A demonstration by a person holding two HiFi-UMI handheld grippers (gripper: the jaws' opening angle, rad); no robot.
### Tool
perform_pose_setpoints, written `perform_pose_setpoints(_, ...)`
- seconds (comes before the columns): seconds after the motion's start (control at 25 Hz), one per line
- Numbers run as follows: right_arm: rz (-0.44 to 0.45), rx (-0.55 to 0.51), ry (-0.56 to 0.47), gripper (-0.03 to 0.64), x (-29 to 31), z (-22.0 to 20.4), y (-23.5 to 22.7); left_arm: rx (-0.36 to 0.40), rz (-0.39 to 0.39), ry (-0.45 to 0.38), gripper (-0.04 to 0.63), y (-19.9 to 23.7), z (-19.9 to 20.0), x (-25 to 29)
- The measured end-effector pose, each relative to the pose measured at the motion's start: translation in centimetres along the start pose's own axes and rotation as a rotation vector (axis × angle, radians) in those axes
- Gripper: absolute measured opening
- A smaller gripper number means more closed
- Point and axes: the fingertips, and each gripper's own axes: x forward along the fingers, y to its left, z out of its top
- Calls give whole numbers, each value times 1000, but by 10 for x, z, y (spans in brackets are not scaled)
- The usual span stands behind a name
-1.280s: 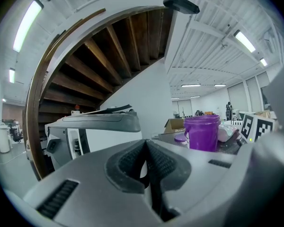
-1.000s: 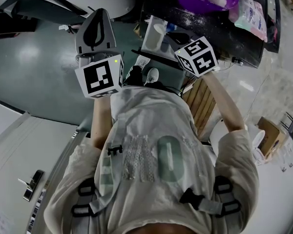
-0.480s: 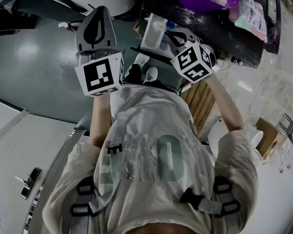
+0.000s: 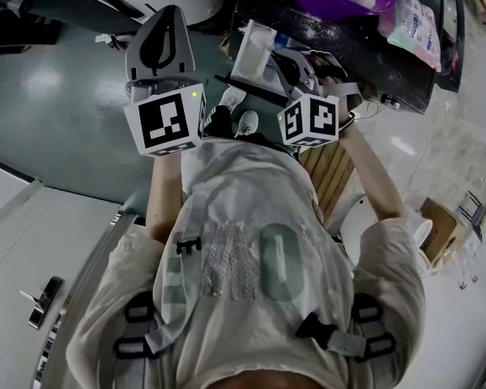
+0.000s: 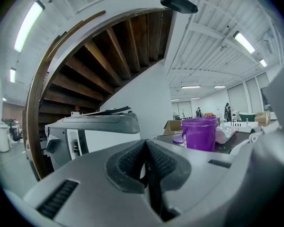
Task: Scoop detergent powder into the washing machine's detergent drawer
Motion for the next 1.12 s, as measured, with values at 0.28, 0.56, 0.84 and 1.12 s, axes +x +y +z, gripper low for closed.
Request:
perform_pose_setpoints(0.28, -194, -436, 43, 11, -7, 2, 1, 2, 5, -9, 21, 0, 2, -6)
perform_pose_setpoints(0.56, -223, -510, 56, 11, -9, -2, 6, 6, 15, -26, 21, 4, 6, -12)
perform_pose_setpoints(0.84, -194, -512, 58, 11, -11, -1, 11, 4, 11, -35, 21, 5, 10, -13)
perform_pose_setpoints(1.12, -119, -455, 68, 11, -11, -1, 12, -4, -16, -41, 21, 0, 14, -6)
